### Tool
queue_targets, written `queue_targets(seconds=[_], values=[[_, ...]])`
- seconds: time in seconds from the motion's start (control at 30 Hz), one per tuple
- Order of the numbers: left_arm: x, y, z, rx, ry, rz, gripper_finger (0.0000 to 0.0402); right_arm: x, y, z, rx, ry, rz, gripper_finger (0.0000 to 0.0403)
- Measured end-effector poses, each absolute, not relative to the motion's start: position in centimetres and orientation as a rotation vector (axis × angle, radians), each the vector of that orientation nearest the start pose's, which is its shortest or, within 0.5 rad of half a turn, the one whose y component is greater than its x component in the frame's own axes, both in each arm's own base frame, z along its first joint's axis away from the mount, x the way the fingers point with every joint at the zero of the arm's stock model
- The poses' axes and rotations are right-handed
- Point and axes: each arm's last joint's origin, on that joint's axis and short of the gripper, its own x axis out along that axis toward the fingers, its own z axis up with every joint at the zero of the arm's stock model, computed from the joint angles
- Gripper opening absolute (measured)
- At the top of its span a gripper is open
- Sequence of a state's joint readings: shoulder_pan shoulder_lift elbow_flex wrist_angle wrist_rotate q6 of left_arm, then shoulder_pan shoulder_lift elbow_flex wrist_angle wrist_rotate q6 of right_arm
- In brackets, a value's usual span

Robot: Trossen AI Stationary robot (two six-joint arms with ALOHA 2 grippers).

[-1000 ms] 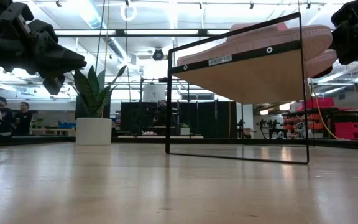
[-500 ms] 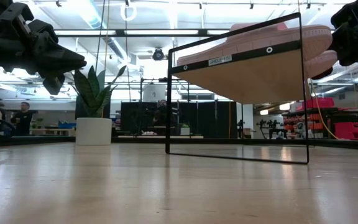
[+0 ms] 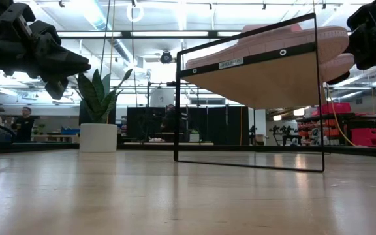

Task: Pick and place slides into the shelf
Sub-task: Return to Home Position

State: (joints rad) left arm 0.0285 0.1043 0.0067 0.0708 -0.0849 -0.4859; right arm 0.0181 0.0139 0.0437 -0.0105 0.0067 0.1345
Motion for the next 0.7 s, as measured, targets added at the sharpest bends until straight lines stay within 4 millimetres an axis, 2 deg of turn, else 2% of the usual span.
queue_targets(seconds=[0.27, 0.47, 0.7], values=[[10.36, 0.54, 16.41, -0.485, -0.001, 0.118, 0.0051, 9.58, 0.15, 17.63, 0.135, -0.018, 0.013, 0.0014], [10.36, 0.54, 16.41, -0.479, -0.001, 0.118, 0.0058, 9.58, 0.16, 17.63, 0.135, -0.018, 0.013, 0.0014], [10.36, 0.55, 16.41, -0.163, 0.018, 0.117, 0.0059, 9.58, 0.16, 17.63, 0.136, -0.018, 0.013, 0.0014]])
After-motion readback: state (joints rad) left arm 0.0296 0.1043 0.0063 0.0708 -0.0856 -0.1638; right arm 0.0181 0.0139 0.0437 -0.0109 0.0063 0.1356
